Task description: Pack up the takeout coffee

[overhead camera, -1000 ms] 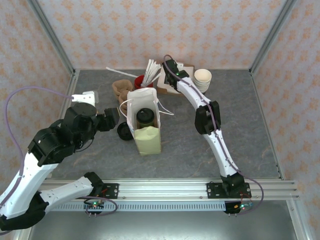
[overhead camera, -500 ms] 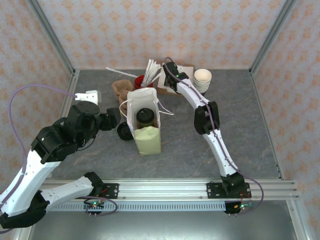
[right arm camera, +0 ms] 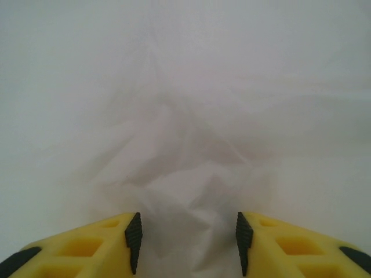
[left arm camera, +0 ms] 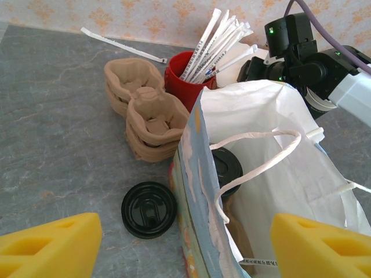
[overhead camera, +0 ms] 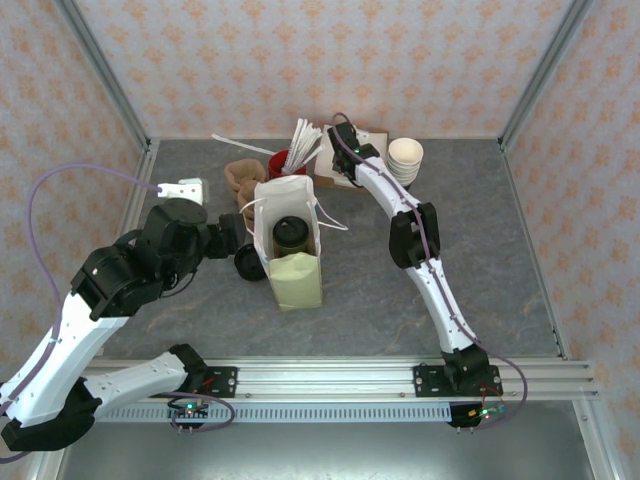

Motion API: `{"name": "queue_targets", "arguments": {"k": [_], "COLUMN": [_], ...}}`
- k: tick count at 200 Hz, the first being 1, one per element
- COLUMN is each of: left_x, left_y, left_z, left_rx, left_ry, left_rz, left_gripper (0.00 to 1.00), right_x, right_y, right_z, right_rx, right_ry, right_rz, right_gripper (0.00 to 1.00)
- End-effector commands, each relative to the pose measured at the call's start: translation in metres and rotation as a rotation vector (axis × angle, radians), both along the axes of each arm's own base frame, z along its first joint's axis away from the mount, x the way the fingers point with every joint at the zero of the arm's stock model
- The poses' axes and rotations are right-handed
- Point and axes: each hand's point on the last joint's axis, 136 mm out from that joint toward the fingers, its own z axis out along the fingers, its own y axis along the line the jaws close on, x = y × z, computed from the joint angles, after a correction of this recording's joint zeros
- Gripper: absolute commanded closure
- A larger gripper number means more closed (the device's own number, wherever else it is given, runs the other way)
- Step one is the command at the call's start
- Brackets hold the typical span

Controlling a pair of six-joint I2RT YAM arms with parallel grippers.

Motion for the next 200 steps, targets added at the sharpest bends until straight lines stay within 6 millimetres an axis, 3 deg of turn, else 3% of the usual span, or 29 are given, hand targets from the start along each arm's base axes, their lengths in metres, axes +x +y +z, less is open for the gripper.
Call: {"name": "queue_targets", "arguments": {"k": [1, 22, 122, 165, 200], "left_x": [0.002, 0.001, -0.004, -0.007, -0.007], "left_y": [0.005, 0.007, 0.014, 0.019, 0.018], "left_z": [0.013, 0.013, 0.014, 0.014, 0.014], "left_rx": [-0.015, -0.017, -0.015, -0.013, -0.019], "left_ry": [-0.040, -0.040, -0.051, -0.064, -0.066], "left_rz": [0.025, 0.030, 0.046, 0.057, 0.052], "left_gripper": [0.23, 0.23, 0.23, 0.23, 0.23], "right_x": [0.001, 0.002, 0.008, 0.003, -0.007], "right_y": [0.002, 0.005, 0.006, 0.006, 0.004], "right_z": [0.000, 0.012, 0.094, 0.144, 0.198], "right_rx": [0.021, 0.040, 0.054, 0.085, 0.083], "right_ry": [0.006, -0.011, -0.156, -0.228, -0.312], "right_rz": [0.002, 0.009, 0.040, 0.058, 0.055], "right_gripper": [0.57, 0.65, 0.84, 0.93, 0.96]}}
